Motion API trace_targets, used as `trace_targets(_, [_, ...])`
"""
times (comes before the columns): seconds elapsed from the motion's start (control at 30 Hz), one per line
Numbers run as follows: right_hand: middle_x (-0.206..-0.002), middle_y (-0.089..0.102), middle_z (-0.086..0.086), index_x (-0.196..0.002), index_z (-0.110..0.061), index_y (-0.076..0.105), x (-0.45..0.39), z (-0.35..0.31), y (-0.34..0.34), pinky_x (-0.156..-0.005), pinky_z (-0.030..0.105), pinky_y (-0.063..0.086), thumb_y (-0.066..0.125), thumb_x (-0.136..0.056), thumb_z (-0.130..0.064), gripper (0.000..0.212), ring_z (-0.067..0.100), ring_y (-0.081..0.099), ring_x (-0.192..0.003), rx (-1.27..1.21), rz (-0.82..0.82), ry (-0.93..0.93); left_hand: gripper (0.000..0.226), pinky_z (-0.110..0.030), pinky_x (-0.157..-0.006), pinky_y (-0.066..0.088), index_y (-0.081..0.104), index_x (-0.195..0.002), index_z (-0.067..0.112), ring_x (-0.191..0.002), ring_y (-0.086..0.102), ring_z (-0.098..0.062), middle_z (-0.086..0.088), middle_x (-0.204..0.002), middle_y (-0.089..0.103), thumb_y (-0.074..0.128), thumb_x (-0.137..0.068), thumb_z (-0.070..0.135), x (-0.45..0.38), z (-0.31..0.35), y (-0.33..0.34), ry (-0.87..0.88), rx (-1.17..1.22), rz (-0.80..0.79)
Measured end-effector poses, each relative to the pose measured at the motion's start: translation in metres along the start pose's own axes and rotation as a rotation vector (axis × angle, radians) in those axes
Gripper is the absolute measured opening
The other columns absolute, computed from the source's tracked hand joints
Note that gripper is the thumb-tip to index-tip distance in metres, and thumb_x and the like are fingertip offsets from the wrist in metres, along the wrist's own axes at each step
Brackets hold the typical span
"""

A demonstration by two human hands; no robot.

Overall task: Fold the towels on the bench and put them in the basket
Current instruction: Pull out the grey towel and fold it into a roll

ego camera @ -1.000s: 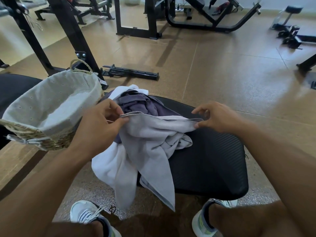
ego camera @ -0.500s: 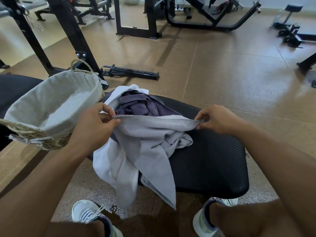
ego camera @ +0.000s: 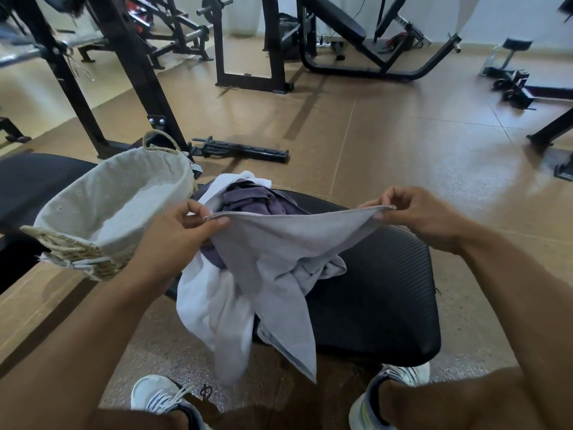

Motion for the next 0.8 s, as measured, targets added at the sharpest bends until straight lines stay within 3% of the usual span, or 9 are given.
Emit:
trace_targets(0.1, [-0.080,0.069,0.003,-0.084,-0.012,0.058,0.016,-0.014,-0.004,-0.065,0.022,0.054,0.072,-0.076,-0.031,0.025,0.012,0.066,-0.076,-0.028,0.050,-0.040,0.029,-0.045,-0.066,0.048,0.061,-0.084,0.015,-0.076,0.066,-0.028,-0.010,-0.080,0.076,0.081,-0.076,0.034,0.003,0.004,-0.009,0.006,0.116,0.061])
trace_targets(0.2, [-0.085,0.074,0.005,-0.092,-0.008,0.064,0.023,-0.017,-0.003,-0.070,0.024,0.060,0.078,-0.072,-0.015,0.026,0.014,0.071,-0.079,-0.091,0.084,-0.056,0.035,-0.049,-0.063,0.045,0.060,-0.079,0.021,-0.076,0.062,-0.031,-0.007,-0.076,0.075,0.087,-0.071,0.042,0.010,0.009,-0.016,0.036,0.188,0.083])
trace_targets(0.3, [-0.082,0.075,-0.001,-0.094,-0.005,0.068,0.026,-0.020,0.001,-0.070,0.016,0.058,0.081,-0.072,0.005,0.027,0.006,0.072,-0.076,0.008,0.123,-0.108,0.037,-0.058,-0.067,0.047,0.061,-0.078,0.021,-0.074,0.059,-0.031,-0.009,-0.074,0.072,0.088,-0.071,0.044,0.015,0.008,-0.017,0.059,0.154,0.017])
trace_targets(0.37, [-0.083,0.073,-0.002,-0.092,-0.008,0.069,0.028,-0.022,0.004,-0.070,0.013,0.055,0.079,-0.074,0.012,0.029,0.001,0.070,-0.074,0.082,0.117,-0.143,0.033,-0.054,-0.072,0.045,0.061,-0.078,0.020,-0.075,0.059,-0.029,-0.011,-0.076,0.071,0.088,-0.074,0.039,0.018,0.007,-0.017,0.071,0.134,-0.033])
trace_targets(0.43, [-0.086,0.073,0.001,-0.091,-0.014,0.070,0.029,-0.021,0.007,-0.075,0.019,0.057,0.079,-0.075,0.012,0.032,0.007,0.070,-0.080,0.153,0.087,-0.156,0.043,-0.050,-0.074,0.045,0.062,-0.078,0.021,-0.076,0.061,-0.027,-0.012,-0.078,0.072,0.089,-0.064,0.051,0.021,0.006,-0.015,0.072,0.107,-0.093])
trace_targets(0.57, [-0.092,0.074,0.006,-0.085,-0.030,0.073,0.028,-0.017,0.014,-0.081,0.037,0.058,0.085,-0.074,-0.022,0.018,0.029,0.069,-0.089,0.178,-0.005,-0.125,0.056,-0.056,-0.080,0.052,0.064,-0.078,0.019,-0.078,0.065,-0.028,-0.011,-0.078,0.073,0.090,-0.052,0.061,0.020,-0.005,-0.020,0.035,0.081,-0.087])
trace_targets(0.63, [-0.088,0.075,0.006,-0.078,-0.030,0.076,0.027,-0.015,0.019,-0.082,0.034,0.057,0.083,-0.070,-0.033,0.011,0.027,0.071,-0.087,0.163,-0.051,-0.094,0.047,-0.056,-0.080,0.052,0.065,-0.077,0.018,-0.080,0.065,-0.030,-0.011,-0.079,0.074,0.092,-0.058,0.052,0.015,-0.009,-0.020,0.024,0.081,-0.064])
trace_targets(0.7, [-0.084,0.078,0.002,-0.075,-0.025,0.078,0.024,-0.009,0.023,-0.082,0.025,0.056,0.085,-0.071,-0.026,0.008,0.016,0.072,-0.083,0.222,-0.104,-0.041,0.035,-0.047,-0.074,0.050,0.065,-0.074,0.019,-0.079,0.065,-0.029,-0.010,-0.078,0.074,0.091,-0.064,0.040,0.010,-0.013,-0.022,0.003,0.100,-0.044])
trace_targets(0.8, [-0.083,0.077,0.001,-0.087,-0.023,0.077,0.019,0.000,0.030,-0.075,0.019,0.055,0.088,-0.073,-0.013,0.020,0.008,0.070,-0.074,0.354,-0.180,0.028,0.044,-0.044,-0.073,0.051,0.068,-0.072,0.024,-0.074,0.066,-0.025,-0.009,-0.077,0.074,0.093,-0.052,0.054,0.002,-0.019,-0.022,-0.023,0.069,-0.055])
Point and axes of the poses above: each hand's wrist, its own x-axis away from the middle knuckle, its own y-axis out of the palm, z = x × y, the point moved 6 cm from there along -x, towards the middle knuckle
